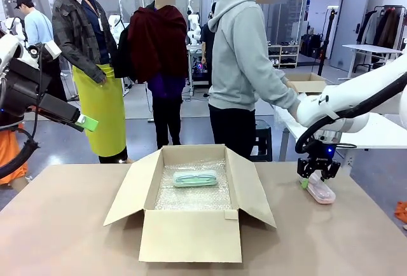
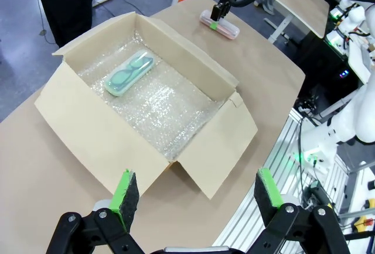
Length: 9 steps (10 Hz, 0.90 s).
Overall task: Pack the glasses set securely to prepare it for shipping.
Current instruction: Put the Glasses case from the right side of the table into the Package Box.
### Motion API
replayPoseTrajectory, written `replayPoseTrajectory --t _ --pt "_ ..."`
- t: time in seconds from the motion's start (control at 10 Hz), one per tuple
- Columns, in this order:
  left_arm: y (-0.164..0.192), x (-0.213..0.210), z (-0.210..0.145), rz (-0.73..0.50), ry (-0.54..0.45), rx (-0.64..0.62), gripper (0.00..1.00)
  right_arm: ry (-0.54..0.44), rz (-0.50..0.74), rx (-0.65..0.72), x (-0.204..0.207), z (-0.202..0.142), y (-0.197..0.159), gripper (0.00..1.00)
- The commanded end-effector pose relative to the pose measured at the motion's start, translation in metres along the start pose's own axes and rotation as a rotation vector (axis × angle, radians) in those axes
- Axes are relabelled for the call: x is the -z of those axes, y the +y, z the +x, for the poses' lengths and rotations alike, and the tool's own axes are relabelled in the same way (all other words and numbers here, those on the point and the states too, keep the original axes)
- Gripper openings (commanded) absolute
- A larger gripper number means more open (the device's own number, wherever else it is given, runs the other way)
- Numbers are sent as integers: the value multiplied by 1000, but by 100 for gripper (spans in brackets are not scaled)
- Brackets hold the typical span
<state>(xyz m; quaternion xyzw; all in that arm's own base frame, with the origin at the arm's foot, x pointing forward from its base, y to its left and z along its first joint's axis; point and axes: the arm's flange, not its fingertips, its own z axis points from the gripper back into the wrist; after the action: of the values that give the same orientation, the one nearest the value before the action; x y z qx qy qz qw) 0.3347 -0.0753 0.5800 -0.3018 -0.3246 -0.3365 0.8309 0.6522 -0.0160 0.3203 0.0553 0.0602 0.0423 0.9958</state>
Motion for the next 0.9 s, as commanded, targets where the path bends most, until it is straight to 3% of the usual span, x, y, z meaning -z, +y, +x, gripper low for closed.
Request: replayPoseTrajectory --t 0.0,0.2,0.6,0.8 --pt "-1 -1 1 -19 -9 -2 100 -1 -29 -9 -40 -19 8 28" --pt "-1 -1 1 -19 -9 -2 100 -29 -58 -102 -94 -50 26 28" --pt "-1 -1 1 -19 -9 -2 100 -36 -114 -202 -129 -63 54 28" --pt "-1 -1 1 -19 -9 -2 100 -71 -141 -401 -151 -67 93 28"
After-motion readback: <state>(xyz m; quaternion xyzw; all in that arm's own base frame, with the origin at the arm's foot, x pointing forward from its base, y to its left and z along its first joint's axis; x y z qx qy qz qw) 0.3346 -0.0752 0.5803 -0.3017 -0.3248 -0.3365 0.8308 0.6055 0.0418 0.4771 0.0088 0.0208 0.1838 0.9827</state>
